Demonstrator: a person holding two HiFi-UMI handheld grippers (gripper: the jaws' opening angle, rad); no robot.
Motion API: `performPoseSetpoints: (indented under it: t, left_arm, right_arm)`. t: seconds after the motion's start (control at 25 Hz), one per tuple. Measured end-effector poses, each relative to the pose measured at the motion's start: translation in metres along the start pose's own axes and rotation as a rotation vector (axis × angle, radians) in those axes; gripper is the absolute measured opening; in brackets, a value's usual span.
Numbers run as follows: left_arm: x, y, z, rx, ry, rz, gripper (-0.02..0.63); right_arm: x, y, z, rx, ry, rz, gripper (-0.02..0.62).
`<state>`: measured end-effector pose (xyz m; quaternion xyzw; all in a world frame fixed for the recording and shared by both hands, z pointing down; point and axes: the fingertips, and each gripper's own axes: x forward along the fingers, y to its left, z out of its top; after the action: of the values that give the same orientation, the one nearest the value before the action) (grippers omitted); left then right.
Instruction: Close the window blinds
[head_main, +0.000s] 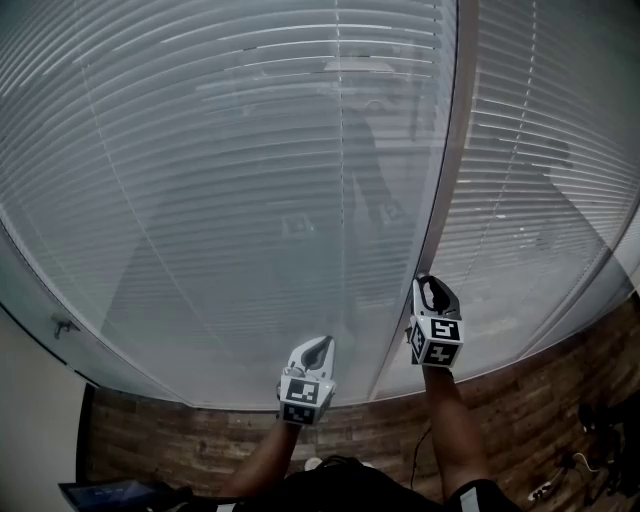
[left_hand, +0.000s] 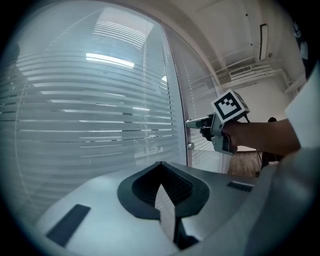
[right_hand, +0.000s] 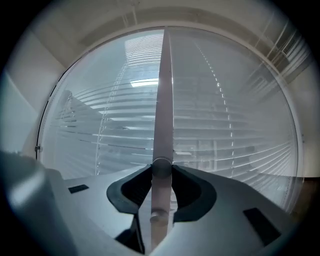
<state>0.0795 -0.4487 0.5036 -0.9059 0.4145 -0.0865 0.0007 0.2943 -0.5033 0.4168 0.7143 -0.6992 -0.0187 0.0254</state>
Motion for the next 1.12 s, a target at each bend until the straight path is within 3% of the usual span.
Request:
performPoseSetpoints:
  t: [0.4, 0.88, 1.0, 1.12]
  left_arm:
    - [-0.001, 0.007, -0.001, -0.03, -0.003, 0.003, -0.005]
    - [0.002, 0.005, 0.002, -0.016, -0.006, -0.005, -0.005]
    - [0.002, 0.009, 0.002, -0.012, -0.005, 0.005, -0.005]
    - [0.003, 0.012, 0.002, -0.013, -0.005, 0.01, -0.005]
  right_arm:
    - [-0.003, 0.002, 0.007, -0.123, 0.014, -0.023, 0.126]
    - [-0.001, 0.011, 0.002, -0.85, 0.05, 0.0, 0.126]
    - [0.0, 0.011, -0.001, -0.967, 0.054, -0.013, 0.126]
    - [0.001, 0.012, 0.0, -1.003, 0.045, -0.022, 0.126]
